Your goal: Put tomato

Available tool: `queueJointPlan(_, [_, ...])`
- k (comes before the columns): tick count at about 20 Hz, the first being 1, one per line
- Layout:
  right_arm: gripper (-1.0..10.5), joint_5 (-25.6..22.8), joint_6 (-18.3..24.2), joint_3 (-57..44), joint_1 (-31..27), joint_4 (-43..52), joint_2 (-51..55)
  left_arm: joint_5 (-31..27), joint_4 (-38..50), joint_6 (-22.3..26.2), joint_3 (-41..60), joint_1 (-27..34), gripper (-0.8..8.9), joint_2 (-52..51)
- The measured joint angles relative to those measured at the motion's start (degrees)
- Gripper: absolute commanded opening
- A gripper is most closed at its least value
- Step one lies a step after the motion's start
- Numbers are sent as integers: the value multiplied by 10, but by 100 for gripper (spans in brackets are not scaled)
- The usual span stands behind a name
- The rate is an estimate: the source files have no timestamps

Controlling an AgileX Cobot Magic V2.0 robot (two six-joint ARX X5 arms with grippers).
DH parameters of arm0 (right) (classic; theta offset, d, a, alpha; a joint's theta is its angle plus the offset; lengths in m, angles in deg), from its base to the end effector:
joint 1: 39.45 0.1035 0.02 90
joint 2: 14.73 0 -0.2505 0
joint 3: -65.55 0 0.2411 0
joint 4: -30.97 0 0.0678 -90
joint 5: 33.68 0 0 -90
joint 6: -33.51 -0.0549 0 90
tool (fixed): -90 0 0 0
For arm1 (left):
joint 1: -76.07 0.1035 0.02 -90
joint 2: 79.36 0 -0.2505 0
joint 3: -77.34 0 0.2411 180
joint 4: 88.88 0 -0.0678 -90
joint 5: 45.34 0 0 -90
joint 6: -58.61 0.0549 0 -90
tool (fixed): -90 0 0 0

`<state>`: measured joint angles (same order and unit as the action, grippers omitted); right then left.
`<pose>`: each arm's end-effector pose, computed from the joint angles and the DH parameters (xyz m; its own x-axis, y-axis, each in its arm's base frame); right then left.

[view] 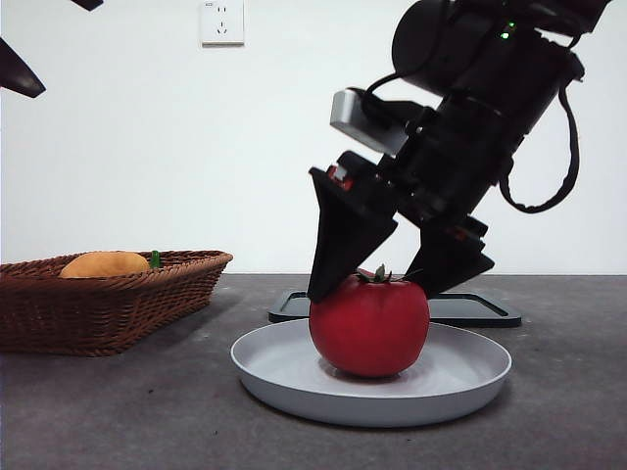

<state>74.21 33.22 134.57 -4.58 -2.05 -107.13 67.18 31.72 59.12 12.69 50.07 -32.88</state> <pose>0.2514 0.1958 0.1581 0.2565 0.5531 -0.7926 -0.6801 0.6860 0.2587 0.1397 -0.0915 0.2822 0.4565 -0.6488 -0.6088 0.6691 0.7014 -0.2457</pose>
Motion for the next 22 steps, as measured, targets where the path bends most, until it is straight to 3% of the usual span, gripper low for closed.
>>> queueJointPlan(3, [526, -1, 0, 0, 1, -1, -14, 0, 0, 0, 0, 0, 463, 0])
queueJointPlan(7, [206, 1, -2, 0, 4, -1, -14, 0, 0, 0, 0, 0, 463, 0])
queueJointPlan(12, [190, 0, -2, 22, 4, -16, -12, 0, 0, 0, 0, 0, 463, 0])
queueJointPlan(14, [190, -28, -2, 56, 4, -17, 5, 0, 0, 0, 0, 0, 463, 0])
queueJointPlan(18, [190, -132, -1, 142, -14, 12, 15, 0, 0, 0, 0, 0, 463, 0])
queueJointPlan(22, [190, -136, -1, 193, -60, 37, -22, 0, 0, 0, 0, 0, 463, 0])
